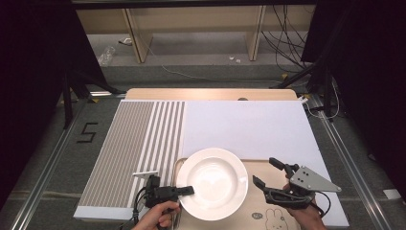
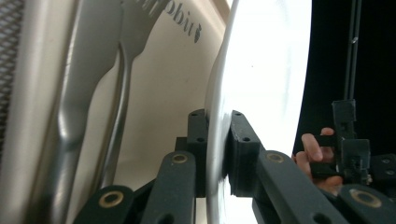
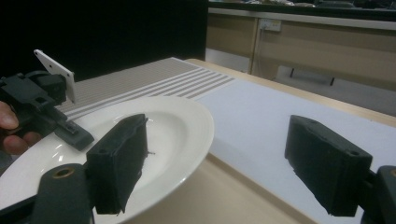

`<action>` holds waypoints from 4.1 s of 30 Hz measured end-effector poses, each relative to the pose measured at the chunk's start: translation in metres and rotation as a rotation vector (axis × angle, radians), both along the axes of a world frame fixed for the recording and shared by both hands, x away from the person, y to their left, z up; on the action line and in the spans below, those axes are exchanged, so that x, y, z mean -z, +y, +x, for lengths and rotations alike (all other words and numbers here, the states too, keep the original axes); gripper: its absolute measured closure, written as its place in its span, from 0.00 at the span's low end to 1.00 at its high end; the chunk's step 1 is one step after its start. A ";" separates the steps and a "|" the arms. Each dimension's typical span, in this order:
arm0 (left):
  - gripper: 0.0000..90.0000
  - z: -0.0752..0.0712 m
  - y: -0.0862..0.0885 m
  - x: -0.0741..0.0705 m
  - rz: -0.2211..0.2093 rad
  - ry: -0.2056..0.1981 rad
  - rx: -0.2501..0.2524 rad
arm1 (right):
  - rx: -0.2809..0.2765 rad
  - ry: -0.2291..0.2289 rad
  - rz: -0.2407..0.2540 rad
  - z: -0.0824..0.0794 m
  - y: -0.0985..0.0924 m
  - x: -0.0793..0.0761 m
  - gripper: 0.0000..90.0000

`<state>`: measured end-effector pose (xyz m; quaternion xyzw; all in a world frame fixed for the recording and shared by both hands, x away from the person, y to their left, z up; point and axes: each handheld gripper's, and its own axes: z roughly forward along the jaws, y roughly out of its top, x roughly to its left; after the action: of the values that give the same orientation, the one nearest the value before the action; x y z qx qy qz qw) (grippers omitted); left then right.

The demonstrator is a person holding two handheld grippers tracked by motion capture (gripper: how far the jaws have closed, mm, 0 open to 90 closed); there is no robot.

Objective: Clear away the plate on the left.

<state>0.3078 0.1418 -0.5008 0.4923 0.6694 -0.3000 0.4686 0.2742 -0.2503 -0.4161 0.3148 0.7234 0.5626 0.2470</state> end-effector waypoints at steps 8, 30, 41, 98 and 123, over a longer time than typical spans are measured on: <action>0.91 0.003 -0.009 -0.001 0.045 -0.016 0.023 | 0.005 -0.004 0.004 0.000 -0.002 -0.001 0.24; 0.90 0.005 -0.041 0.002 0.107 -0.029 0.119 | 0.006 -0.005 0.015 0.001 -0.003 -0.001 0.24; 0.89 0.007 -0.049 0.006 0.121 -0.015 0.142 | 0.002 -0.009 0.022 0.001 -0.003 -0.001 0.24; 0.30 0.020 -0.041 -0.038 0.432 -0.343 0.256 | -0.013 -0.003 0.011 0.001 0.000 -0.001 0.24; 0.25 0.014 -0.028 -0.064 0.532 -0.669 0.195 | -0.020 0.003 0.014 0.001 0.001 0.000 0.24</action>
<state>0.3214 0.1135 -0.4369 0.7267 0.4851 0.0159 0.4862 0.2750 -0.2494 -0.4159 0.3103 0.7227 0.5698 0.2382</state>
